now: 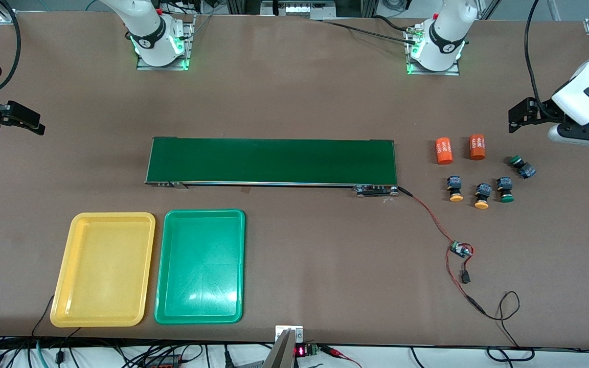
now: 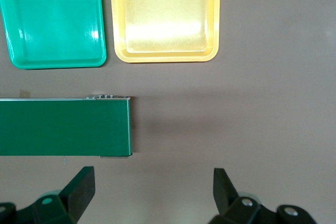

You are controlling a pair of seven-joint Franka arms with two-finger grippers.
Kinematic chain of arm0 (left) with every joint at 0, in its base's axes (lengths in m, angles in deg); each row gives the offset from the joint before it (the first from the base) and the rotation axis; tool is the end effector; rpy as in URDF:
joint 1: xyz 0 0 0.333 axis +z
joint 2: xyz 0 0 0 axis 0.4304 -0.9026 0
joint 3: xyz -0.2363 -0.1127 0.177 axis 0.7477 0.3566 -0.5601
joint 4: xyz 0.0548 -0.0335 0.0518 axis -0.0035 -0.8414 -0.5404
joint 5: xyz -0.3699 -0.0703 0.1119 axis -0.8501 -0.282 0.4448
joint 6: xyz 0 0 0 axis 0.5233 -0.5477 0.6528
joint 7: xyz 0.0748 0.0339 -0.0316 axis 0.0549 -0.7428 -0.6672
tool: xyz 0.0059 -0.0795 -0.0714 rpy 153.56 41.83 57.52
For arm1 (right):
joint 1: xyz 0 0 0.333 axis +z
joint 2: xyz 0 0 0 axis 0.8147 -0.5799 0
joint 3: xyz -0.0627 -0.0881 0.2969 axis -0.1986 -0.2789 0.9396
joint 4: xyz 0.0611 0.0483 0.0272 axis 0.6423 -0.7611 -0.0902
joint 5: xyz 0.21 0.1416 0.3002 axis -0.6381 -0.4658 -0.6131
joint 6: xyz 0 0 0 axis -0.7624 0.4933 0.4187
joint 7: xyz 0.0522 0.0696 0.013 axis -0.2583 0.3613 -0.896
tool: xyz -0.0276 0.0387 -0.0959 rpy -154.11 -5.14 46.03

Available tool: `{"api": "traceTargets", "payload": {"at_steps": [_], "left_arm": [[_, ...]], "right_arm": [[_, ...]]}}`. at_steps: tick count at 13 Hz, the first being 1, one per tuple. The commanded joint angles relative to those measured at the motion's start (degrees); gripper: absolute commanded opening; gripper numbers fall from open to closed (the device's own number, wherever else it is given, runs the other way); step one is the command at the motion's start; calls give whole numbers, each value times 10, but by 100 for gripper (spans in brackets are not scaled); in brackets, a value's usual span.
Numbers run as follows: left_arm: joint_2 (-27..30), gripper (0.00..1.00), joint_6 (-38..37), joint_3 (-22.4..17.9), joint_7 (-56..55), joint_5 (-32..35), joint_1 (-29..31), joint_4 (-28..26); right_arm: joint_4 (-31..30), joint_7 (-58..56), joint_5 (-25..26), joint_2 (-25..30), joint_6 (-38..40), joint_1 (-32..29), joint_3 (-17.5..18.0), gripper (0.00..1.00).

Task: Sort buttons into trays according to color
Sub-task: 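Reach the left gripper toward an orange cylinder beside the belt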

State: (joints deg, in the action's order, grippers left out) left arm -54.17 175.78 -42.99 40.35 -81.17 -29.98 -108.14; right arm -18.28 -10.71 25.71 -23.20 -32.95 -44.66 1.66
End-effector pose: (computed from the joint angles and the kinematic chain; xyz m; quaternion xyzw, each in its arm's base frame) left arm 0.5456 -0.0159 0.5781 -0.9969 0.0700 0.0275 0.0223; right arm 0.5685 -0.0339 0.5968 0.9996 -0.0072 -0.0256 0.0074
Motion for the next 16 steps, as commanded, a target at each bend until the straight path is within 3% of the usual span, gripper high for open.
{"api": "traceTargets", "payload": {"at_steps": [1,16], "left_arm": [[-11,100,-18,-4,7,-14,-3,24],[-31,100,-33,-5,9,-14,4,25]], "right_arm": [[-7,4,4,13,7,0,1,100],[-4,-4,9,13,3,-17,-6,100]]}}
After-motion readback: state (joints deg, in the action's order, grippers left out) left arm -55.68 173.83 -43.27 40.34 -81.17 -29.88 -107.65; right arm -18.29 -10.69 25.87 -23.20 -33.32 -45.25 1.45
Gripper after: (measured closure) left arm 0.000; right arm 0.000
